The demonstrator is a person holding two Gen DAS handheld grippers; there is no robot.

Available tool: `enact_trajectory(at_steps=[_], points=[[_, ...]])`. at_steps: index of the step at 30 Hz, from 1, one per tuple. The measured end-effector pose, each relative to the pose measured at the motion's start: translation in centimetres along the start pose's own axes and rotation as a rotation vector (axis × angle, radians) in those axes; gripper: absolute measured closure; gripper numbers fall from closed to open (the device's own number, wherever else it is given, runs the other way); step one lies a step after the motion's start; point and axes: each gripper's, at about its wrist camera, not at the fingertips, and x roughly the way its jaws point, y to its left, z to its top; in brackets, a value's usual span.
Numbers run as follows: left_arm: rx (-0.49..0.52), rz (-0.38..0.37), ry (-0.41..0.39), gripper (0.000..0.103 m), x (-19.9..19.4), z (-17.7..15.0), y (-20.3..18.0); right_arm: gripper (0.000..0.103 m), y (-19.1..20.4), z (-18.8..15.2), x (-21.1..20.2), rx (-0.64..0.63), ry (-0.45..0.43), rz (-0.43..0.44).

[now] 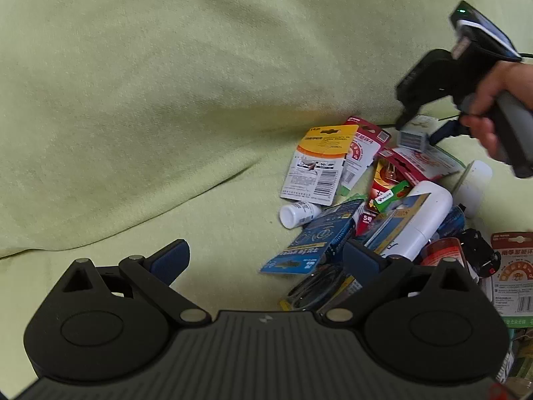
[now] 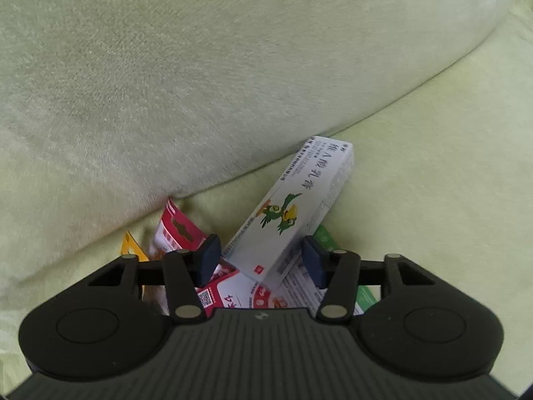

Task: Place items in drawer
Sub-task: 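Close the right gripper on the white-and-green medicine box and lift it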

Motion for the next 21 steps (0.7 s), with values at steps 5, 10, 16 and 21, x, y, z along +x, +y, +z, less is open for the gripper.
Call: enact_trajectory(at_steps=[5, 10, 16, 21], points=[[-0.007, 0.012, 0.016, 0.004, 0.3, -0.1, -0.1, 0.067, -2.5, -0.4, -2.3, -0.016, 0.001, -0.025], [-0.015, 0.023, 0.033, 0.004, 0.6, -0.3, -0.2, 0.069, -2.9, -0.9, -1.2, -0.096, -0.009, -0.118], [-0.020, 0.028, 0.041, 0.004, 0.3, -0.5, -0.2, 0.069, -3.4, -2.0, -1.2, -0.108, -0.048, -0.077], [-0.025, 0.020, 0.041, 0.004, -0.5, -0.8, -0.2, 0.069, -8.1, -2.5, -3.1, -0.055, -0.095, 0.052]])
